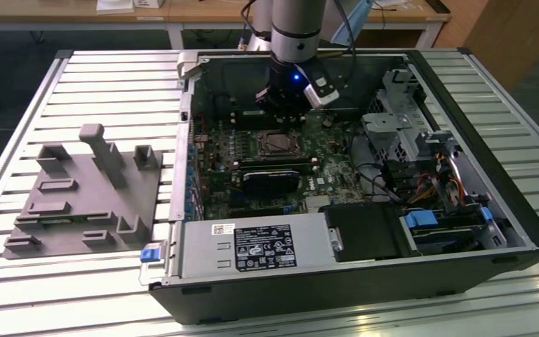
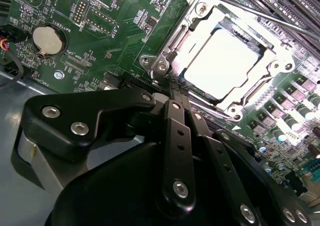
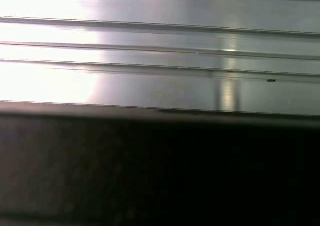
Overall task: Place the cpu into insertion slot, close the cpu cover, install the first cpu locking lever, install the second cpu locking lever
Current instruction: 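Install the first cpu locking lever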
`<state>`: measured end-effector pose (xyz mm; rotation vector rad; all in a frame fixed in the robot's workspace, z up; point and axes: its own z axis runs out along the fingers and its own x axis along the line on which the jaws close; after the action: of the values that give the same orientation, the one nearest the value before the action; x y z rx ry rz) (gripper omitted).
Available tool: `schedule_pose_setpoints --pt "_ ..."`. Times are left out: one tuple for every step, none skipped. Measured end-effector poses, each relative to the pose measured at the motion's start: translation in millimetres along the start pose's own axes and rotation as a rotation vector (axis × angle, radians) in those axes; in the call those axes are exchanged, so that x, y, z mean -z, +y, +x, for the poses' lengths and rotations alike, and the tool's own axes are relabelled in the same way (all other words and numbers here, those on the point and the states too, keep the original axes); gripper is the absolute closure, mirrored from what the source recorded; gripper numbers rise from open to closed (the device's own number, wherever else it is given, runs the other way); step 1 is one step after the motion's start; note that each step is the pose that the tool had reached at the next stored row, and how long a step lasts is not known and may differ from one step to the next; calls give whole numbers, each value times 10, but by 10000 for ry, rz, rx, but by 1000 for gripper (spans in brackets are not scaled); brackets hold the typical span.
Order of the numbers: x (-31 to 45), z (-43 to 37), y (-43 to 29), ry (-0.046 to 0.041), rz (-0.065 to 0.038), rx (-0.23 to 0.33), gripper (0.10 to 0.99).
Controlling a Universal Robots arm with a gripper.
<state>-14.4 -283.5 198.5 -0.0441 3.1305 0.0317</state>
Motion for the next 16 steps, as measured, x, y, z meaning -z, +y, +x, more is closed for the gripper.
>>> schedule_pose_setpoints --pt "5 0 1 -1 -3 0 980" --pt "8 -1 1 -2 -4 1 980" --pt "10 -1 1 0 -2 1 980" --pt "11 0 0 1 0 1 980" --pt "12 0 -1 4 10 1 980" --pt "12 0 -1 4 13 1 980" --pt "13 0 -1 4 15 1 980" --pt "15 0 -1 5 17 0 980" --pt "17 0 0 4 15 0 980" --pt "18 0 0 3 14 0 980" --pt "18 0 0 3 13 0 980" --pt "18 0 0 4 18 1 980" --pt "19 0 0 4 27 1 980" --pt "19 1 -1 6 38 0 980" --pt "19 0 0 5 51 1 980" --pt "19 0 0 6 75 0 980"
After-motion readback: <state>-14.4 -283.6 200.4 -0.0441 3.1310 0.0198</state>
